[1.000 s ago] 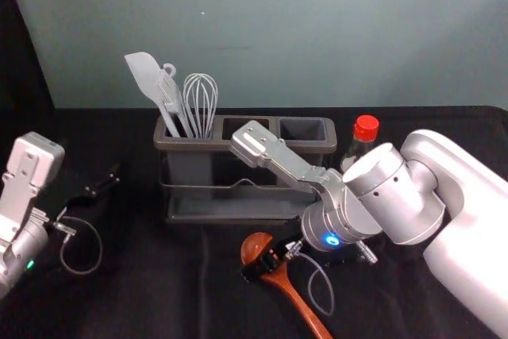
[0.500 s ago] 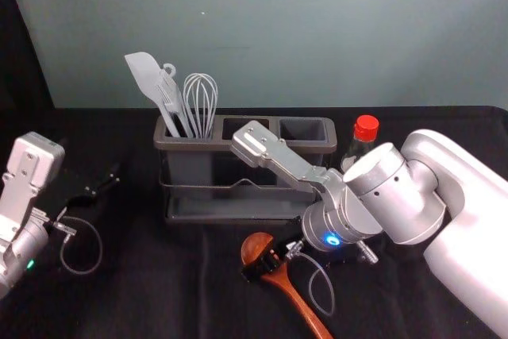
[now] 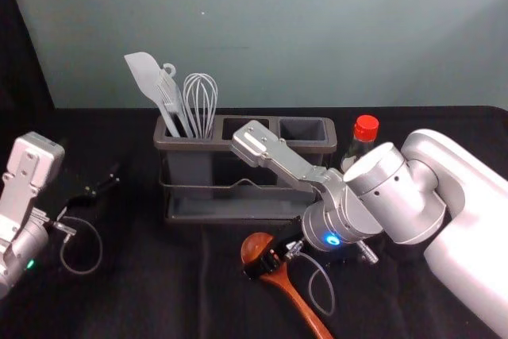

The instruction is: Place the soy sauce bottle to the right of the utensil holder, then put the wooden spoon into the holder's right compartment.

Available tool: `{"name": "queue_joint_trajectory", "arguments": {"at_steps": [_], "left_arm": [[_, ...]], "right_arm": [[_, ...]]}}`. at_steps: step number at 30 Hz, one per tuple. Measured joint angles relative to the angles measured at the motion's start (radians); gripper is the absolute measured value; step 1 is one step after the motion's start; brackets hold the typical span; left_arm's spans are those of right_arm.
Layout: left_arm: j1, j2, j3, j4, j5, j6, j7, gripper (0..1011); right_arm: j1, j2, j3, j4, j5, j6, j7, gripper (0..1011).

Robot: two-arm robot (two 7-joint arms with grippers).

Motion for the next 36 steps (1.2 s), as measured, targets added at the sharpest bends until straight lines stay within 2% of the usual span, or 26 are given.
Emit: {"name": "queue_joint_trajectory", "arguments": {"at_steps": [10, 22, 27, 33, 36], "left_arm": [[0.000, 0.000, 0.000, 0.000, 0.000, 0.000, 0.000, 1011], [0.000, 0.000, 0.000, 0.000, 0.000, 0.000, 0.000, 1011], [0.000, 0.000, 0.000, 0.000, 0.000, 0.000, 0.000, 1011], [0.000, 0.000, 0.000, 0.000, 0.000, 0.000, 0.000, 1011], [0.000, 0.000, 0.000, 0.000, 0.000, 0.000, 0.000, 1011]], "right_arm": [[-0.004, 0.001, 0.003, -0.006, -0.002, 0.000, -0.002, 840], [-0.097, 0.035, 0.099, -0.170, -0.022, -0.053, -0.036, 840], [-0.157, 0.052, 0.150, -0.258, -0.032, -0.117, -0.057, 840], [-0.253, 0.079, 0.220, -0.352, -0.039, -0.254, -0.074, 840], [-0.284, 0.089, 0.242, -0.378, -0.040, -0.308, -0.075, 840]]}}
